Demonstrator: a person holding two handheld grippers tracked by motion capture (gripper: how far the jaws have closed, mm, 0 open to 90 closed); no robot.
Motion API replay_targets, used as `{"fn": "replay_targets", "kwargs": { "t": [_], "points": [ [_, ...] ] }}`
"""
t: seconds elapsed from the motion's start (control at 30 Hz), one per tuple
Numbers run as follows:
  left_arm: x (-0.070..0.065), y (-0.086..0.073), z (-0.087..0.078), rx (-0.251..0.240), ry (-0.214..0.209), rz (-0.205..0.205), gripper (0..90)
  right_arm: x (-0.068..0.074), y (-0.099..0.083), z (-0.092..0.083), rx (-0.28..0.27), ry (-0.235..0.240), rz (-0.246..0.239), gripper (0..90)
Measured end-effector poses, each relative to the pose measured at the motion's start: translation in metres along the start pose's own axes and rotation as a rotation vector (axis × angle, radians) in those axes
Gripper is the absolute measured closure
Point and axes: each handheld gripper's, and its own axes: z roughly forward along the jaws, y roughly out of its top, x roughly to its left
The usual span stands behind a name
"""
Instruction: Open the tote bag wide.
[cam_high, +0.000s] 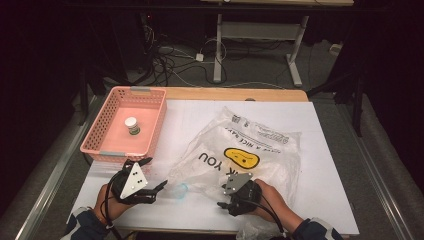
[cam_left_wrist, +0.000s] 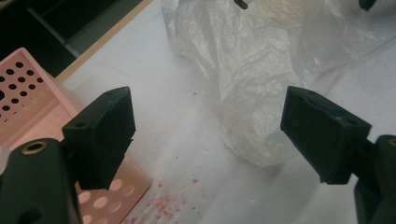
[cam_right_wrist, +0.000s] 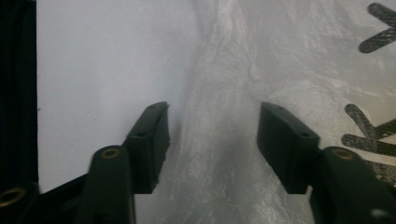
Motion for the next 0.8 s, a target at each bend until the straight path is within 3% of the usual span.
{"fn": "replay_targets", "kwargs": {
  "t": [0.1,0.2,0.23,0.43,0.53,0.57,0.8],
  "points": [
    [0.000,-0.001,0.001,0.006,-0.002,0.003,17.6,-0.004,-0.002,0.001,-0.017,0.044,0.021,67.5],
    [-0.001,0.000,0.002,0.010,-0.015,-0.006,17.6,-0.005,-0.002,0.002,-0.030,0.049,0.046,81.8],
    [-0.001,0.000,0.002,0.008,-0.023,-0.011,17.6,-0.006,-0.002,0.001,-0.026,0.019,0.052,90.0],
    [-0.002,0.002,0.002,-0.005,-0.033,-0.019,17.6,-0.010,0.001,-0.010,-0.092,-0.044,0.079,90.0],
    [0.001,0.003,0.000,-0.022,-0.044,-0.066,17.6,-0.016,0.005,-0.027,-0.154,-0.106,0.087,90.0],
    [0.001,0.003,0.000,-0.022,-0.044,-0.066,17.6,-0.016,0.005,-0.027,-0.154,-0.106,0.087,90.0],
    [0.009,0.006,-0.003,-0.049,-0.033,-0.103,17.7,-0.032,0.023,-0.067,-0.297,-0.199,0.095,90.0]
  ]
}}
